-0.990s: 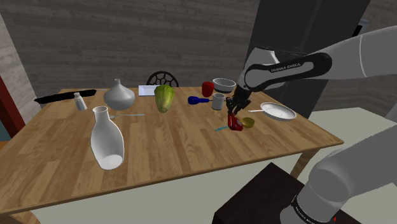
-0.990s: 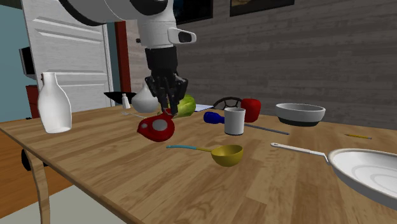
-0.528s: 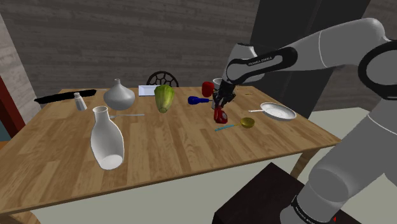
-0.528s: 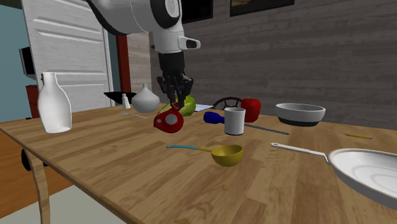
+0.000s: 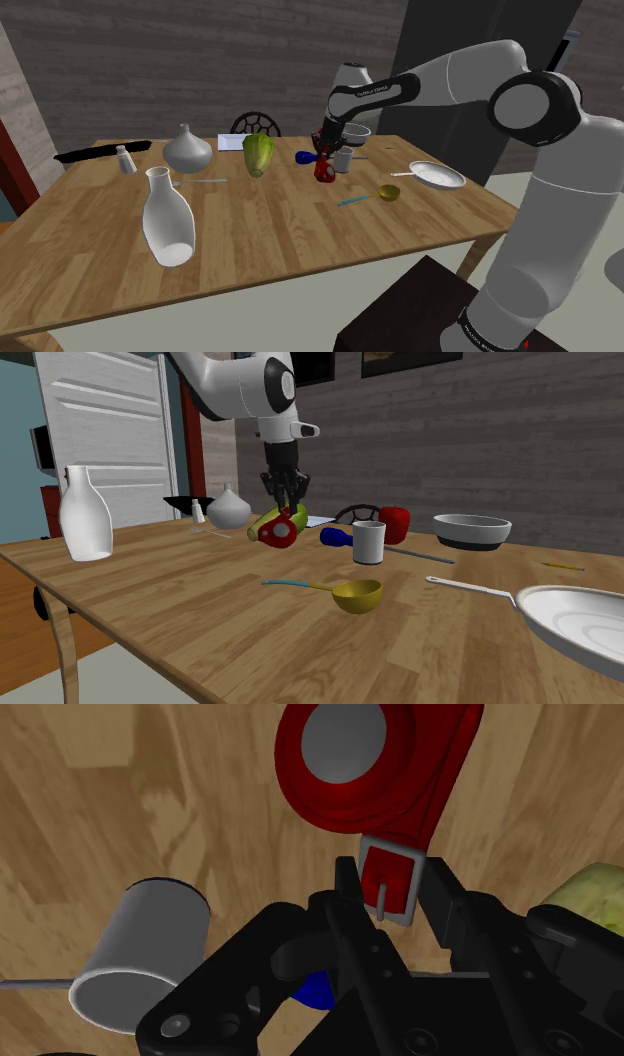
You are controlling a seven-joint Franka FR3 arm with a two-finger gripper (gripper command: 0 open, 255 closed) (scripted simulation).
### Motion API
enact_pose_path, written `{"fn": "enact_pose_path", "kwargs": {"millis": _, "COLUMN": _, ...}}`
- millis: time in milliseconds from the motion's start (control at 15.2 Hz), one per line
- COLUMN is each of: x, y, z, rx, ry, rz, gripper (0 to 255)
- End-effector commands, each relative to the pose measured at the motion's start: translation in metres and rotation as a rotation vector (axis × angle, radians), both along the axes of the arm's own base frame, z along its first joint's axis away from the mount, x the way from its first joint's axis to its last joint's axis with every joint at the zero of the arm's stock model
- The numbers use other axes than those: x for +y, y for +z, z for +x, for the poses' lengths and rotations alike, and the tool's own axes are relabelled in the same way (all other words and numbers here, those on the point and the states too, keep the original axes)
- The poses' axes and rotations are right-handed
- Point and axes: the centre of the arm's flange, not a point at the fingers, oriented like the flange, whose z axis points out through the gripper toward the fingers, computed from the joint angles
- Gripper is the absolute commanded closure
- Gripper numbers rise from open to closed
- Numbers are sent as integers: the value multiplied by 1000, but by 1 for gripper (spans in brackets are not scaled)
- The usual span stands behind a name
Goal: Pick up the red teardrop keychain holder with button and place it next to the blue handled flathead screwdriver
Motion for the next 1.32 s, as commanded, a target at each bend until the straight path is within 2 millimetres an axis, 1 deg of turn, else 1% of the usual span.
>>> {"fn": "enact_pose_path", "kwargs": {"millis": 0, "x": 3, "y": 1, "z": 29, "rx": 1, "ry": -1, "rz": 0, "gripper": 255}}
{"fn": "enact_pose_path", "kwargs": {"millis": 462, "x": 12, "y": 1, "z": 120, "rx": 1, "ry": -1, "rz": 0, "gripper": 255}}
{"fn": "enact_pose_path", "kwargs": {"millis": 528, "x": 15, "y": 1, "z": 144, "rx": 1, "ry": -1, "rz": 0, "gripper": 255}}
{"fn": "enact_pose_path", "kwargs": {"millis": 1254, "x": 15, "y": -57, "z": 144, "rx": 1, "ry": -1, "rz": 0, "gripper": 255}}
